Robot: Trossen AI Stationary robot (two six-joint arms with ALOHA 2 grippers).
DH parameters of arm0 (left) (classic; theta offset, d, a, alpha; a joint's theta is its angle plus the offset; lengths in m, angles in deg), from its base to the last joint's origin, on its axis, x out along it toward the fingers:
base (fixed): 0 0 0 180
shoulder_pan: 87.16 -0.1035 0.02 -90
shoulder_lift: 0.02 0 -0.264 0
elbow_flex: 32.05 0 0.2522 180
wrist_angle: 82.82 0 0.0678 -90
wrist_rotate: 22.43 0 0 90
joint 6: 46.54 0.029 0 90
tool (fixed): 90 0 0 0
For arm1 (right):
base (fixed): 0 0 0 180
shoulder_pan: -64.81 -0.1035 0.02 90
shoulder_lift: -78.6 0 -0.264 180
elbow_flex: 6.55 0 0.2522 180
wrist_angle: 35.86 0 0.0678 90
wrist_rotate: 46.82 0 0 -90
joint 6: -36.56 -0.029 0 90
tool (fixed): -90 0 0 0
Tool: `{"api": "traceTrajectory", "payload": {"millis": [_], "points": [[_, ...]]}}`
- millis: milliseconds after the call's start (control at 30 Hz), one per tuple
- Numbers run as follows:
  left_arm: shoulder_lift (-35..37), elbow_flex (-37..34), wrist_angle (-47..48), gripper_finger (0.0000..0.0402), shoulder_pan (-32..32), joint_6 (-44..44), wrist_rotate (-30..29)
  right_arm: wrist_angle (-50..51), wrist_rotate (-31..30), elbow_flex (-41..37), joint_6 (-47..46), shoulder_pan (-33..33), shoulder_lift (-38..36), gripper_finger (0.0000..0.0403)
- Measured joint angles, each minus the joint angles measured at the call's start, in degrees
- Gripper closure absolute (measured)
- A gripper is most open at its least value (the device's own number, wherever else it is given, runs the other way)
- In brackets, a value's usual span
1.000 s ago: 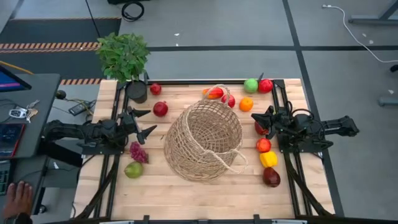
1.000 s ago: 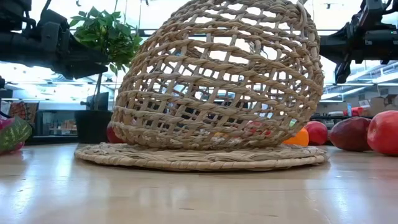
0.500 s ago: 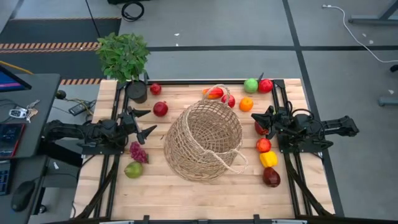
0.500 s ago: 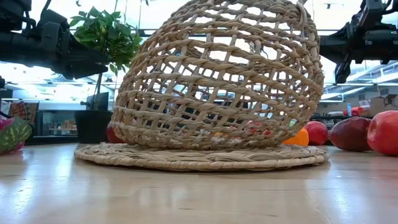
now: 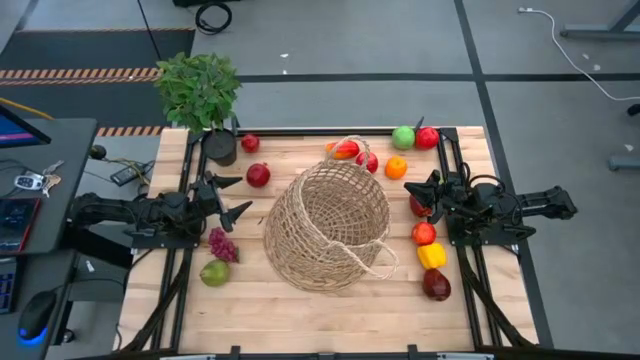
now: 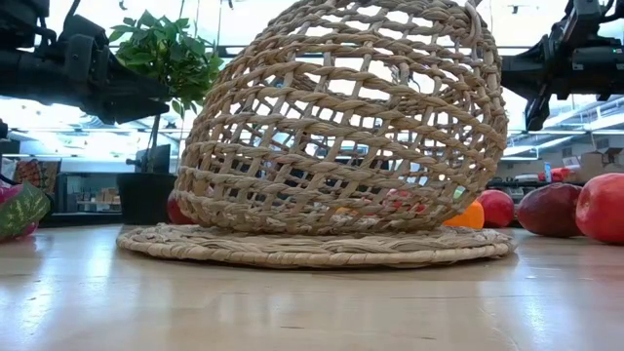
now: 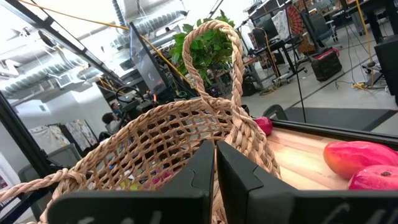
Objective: Build produce basket
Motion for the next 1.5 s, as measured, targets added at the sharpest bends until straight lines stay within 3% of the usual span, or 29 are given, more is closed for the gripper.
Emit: {"api": "traceTrajectory", "payload": {"millis": [700, 833, 1000, 1100, 1267, 1500], "points": [[0.01, -0.01, 0.02, 0.0004, -0.02, -0.02, -0.02, -0.03, 0.0, 0.0, -0.01, 0.0, 0.02, 0.0378], [0.01, -0.01, 0.02, 0.0004, 0.0, 0.0, -0.01, -3.99, -0.32, 0.01, -0.01, 0.04, 0.02, 0.0378], [0.01, -0.01, 0.0, 0.0004, -0.01, -0.02, -0.02, -13.11, -10.89, 0.01, -5.02, 0.04, 0.02, 0.0378], [0.01, 0.0, 0.02, 0.0004, -0.01, -0.02, -0.02, -18.86, -13.32, 0.01, -5.39, 0.04, -0.02, 0.0378], [0.01, 0.01, 0.0, 0.0004, 0.0, 0.0, -0.01, -24.72, -7.05, -0.01, -1.92, 0.04, -0.02, 0.0378], [0.02, 0.01, 0.0, 0.0004, -0.02, -0.01, -0.02, -25.7, -2.6, 0.0, -7.55, 0.04, 0.0, 0.0378]]}}
